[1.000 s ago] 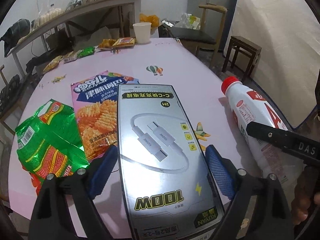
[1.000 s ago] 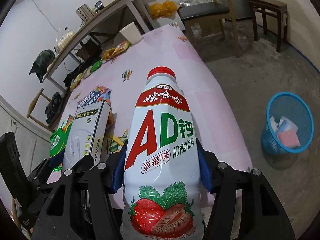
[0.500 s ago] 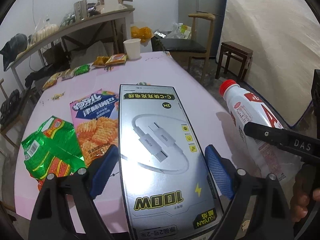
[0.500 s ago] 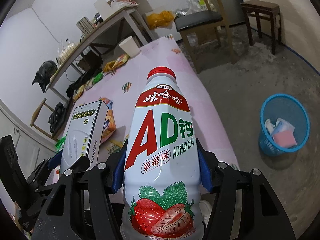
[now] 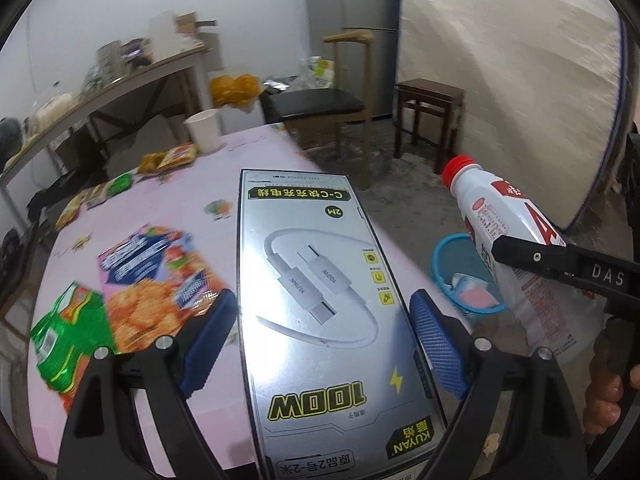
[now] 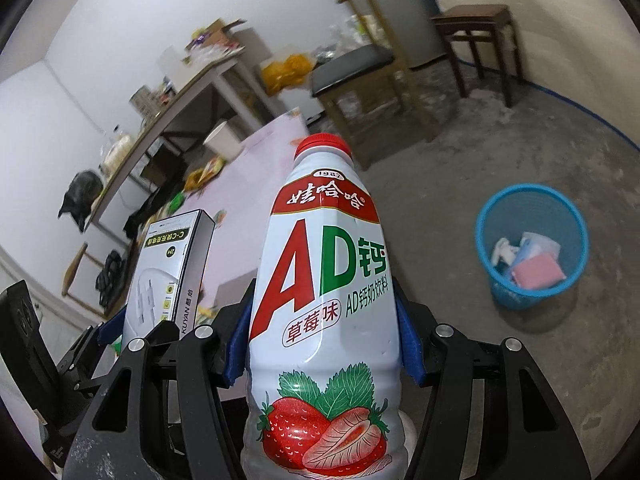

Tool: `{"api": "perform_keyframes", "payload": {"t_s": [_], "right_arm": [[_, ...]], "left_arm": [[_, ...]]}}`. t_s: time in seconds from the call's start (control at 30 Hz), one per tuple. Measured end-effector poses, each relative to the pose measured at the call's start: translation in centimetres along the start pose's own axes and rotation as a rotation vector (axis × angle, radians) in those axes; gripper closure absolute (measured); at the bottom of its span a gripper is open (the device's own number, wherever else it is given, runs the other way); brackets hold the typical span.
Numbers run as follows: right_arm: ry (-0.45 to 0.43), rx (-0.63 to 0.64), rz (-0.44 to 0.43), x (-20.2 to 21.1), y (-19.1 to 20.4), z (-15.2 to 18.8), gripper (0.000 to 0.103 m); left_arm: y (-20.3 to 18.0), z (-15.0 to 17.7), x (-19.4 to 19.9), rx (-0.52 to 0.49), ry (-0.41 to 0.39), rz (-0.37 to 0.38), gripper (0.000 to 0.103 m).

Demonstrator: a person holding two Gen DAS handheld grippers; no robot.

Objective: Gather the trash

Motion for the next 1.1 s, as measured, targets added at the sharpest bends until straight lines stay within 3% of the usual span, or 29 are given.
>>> {"api": "perform_keyframes", "payload": {"t_s": [0.47, 0.77, 0.9, 0.97, 1.03, 1.1], "right_arm": [[-0.081, -0.289, 0.119, 3.7, -12.5, 0.8, 0.046], [-0.028, -0.453, 0.104, 0.4, -18.2, 0.5, 0.046], [-0.025, -0.522, 0.072, -0.6, -21.2, -1.2, 0.046], [-0.044, -0.550, 0.039, -1.3, -23.1, -2.9, 0.040], [-0.066, -0.601, 0.019, -1.9, -25.1, -4.1, 0.022], [-0.087, -0.649, 0.032, -2.4, -27.2, -4.5, 0.022]], "left_arm": [[-11.6, -5.1, -5.3, -0.183, 0.088, 0.183, 0.017], [-18.7, -8.0, -12.6, -0.241, 0.304, 0.336, 0.017], [-22.1, -10.6, -15.7, -0.280, 0.332, 0.390, 0.016], [-23.9, -12.3, -17.1, -0.297, 0.332, 0.413, 0.015], [-25.7, -14.0, -18.8, -0.292, 0.354, 0.433, 0.013], [-26.2, -15.1, -19.7, -0.242, 0.356, 0.450, 0.013]]}}
Point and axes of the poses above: each gripper's, at about its wrist camera, not at the fingertips, and x roughly against the way its jaws point, y to its left, z to its underside, the point moved 4 cm from there along -x, roughly the way its jaws point, and after that the axes turned 12 degrees about y, right-handed, at the moved point
